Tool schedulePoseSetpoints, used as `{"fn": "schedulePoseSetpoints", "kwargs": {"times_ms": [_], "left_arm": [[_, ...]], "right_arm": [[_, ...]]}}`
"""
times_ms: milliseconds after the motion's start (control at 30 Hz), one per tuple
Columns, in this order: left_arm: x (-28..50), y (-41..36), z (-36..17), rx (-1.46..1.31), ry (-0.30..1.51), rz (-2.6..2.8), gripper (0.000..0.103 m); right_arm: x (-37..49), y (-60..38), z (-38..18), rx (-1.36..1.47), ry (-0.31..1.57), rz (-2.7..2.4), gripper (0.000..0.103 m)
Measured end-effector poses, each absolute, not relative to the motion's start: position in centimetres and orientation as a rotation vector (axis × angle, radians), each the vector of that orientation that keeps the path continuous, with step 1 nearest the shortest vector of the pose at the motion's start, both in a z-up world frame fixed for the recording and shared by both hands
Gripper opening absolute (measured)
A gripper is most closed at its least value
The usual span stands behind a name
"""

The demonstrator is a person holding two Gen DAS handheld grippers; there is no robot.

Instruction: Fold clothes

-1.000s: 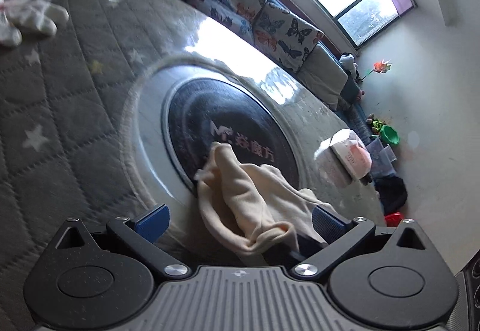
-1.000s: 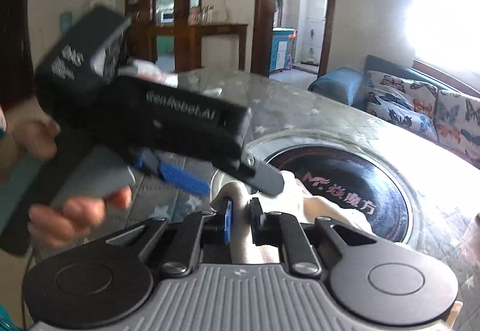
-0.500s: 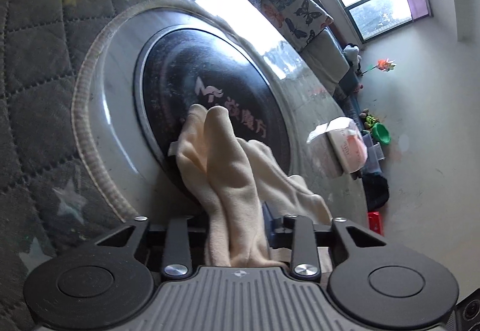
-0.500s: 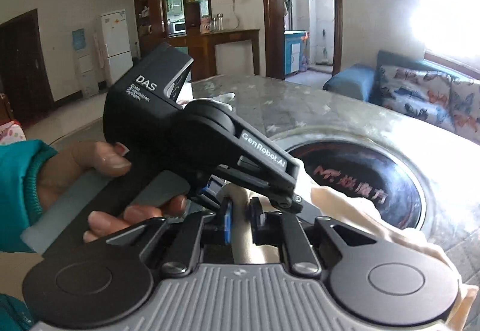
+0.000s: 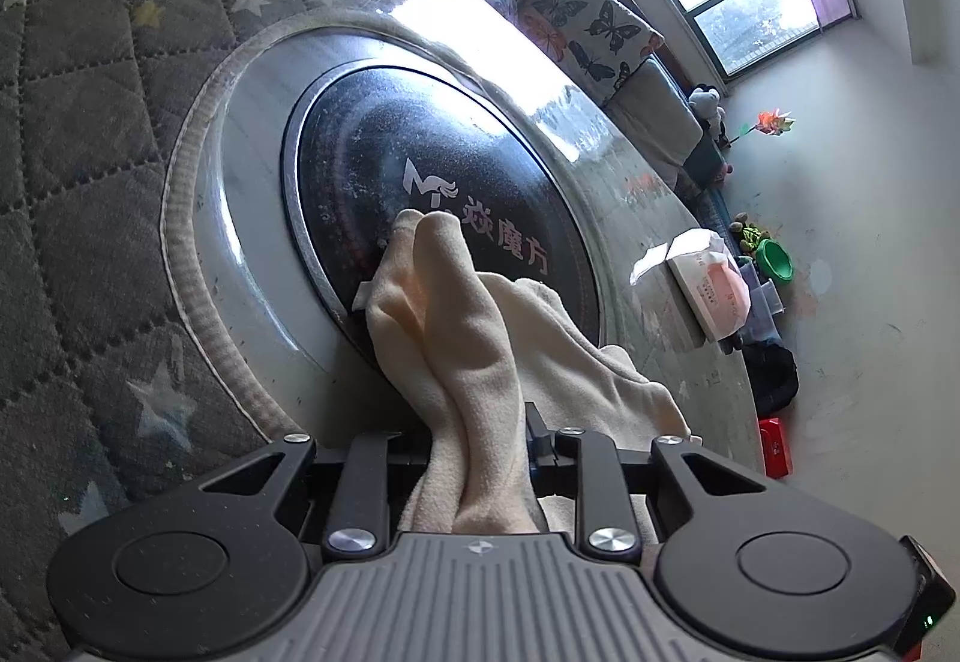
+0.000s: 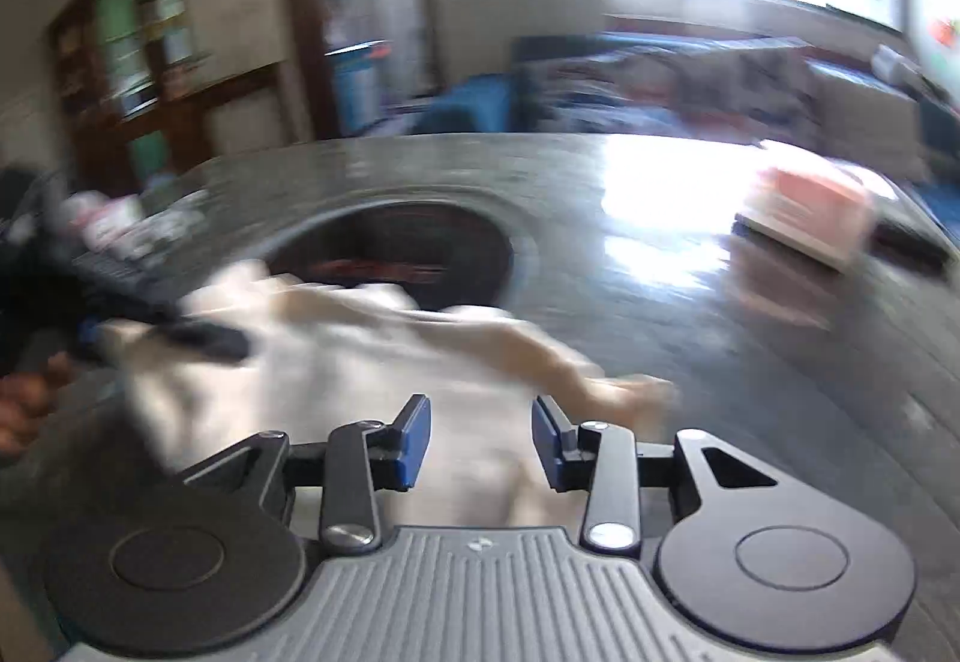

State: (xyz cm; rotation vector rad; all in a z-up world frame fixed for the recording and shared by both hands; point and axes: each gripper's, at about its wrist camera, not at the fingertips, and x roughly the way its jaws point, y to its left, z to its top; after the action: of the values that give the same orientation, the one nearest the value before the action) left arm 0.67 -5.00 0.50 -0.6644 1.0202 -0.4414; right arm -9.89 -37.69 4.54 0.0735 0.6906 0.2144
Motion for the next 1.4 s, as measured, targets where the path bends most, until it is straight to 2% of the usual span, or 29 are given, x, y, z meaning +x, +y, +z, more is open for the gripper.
{"fn": "schedulePoseSetpoints", "kwargs": {"times_ms": [433,500,567,600,1400], "left_arm": [[0.7,-5.4,0.6,-0.650,1.018,-0.433,0.027],[0.7,-5.5,0.7,-0.641,1.017,-0.432,0.027],[0.7,-5.7,0.8,-0.628,1.013,-0.431,0.026],[0.6,-5.8,0.8,-0.618,1.009,-0.430,0.024],[0.0,-12.4,4.8,-0.414,0.941,-0.586,0.019]], "right_arm": [[-7.9,-41.3,1.9,0.243,0.687,0.110,0.046],[-7.8,-40.9,1.8,0.248,0.686,0.124,0.039],[-7.9,-40.5,1.9,0.240,0.689,0.137,0.016],[-8.0,-40.4,2.0,0.236,0.684,0.139,0.015],[-12.5,-42.9,7.9,0.199,0.509,0.057,0.012]]}}
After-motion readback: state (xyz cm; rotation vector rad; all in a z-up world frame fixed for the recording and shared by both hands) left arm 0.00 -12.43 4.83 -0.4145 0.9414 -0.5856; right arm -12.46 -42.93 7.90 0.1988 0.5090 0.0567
